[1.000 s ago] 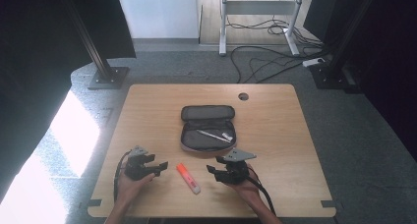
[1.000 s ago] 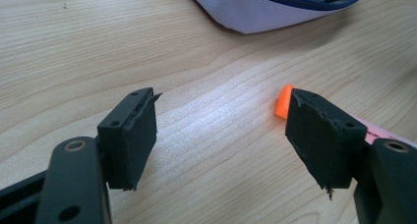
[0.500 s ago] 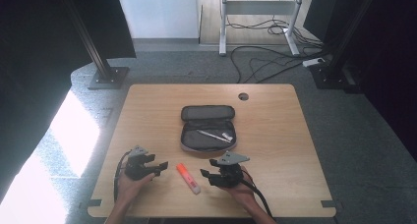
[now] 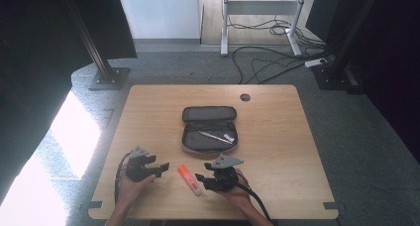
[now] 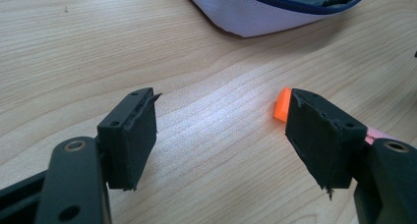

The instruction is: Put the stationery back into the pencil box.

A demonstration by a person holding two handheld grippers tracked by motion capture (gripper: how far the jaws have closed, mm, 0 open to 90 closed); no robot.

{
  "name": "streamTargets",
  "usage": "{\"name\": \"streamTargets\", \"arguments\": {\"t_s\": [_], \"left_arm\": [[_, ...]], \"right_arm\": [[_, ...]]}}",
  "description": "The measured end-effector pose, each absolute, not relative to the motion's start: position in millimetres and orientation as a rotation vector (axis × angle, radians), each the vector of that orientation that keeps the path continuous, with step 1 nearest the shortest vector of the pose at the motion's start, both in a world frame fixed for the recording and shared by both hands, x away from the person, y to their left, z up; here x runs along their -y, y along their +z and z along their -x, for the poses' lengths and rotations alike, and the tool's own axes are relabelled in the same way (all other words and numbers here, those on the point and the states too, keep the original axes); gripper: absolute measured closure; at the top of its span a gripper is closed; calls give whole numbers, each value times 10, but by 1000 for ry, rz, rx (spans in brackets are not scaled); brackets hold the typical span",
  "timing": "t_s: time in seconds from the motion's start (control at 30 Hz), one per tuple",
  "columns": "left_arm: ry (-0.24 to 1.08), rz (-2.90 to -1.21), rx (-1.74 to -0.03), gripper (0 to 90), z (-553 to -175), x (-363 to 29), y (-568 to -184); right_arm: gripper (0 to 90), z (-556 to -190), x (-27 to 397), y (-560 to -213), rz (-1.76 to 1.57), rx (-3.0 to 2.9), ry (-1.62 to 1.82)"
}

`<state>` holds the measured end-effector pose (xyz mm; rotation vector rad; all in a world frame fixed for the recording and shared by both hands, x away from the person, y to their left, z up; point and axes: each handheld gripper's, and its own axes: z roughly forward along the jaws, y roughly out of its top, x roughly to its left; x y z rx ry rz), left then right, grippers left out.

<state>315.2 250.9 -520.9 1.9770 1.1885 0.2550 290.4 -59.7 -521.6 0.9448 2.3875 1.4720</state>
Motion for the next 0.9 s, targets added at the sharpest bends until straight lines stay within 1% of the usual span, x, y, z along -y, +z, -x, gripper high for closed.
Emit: {"name": "streamTargets", "arguments": {"t_s": [0.9], "left_arm": [[261,-1971,-1189,284,-3148,-2519,-5194]], "right_arm": [[454,-2857,209,-5353,-901,-2481,1402]]}}
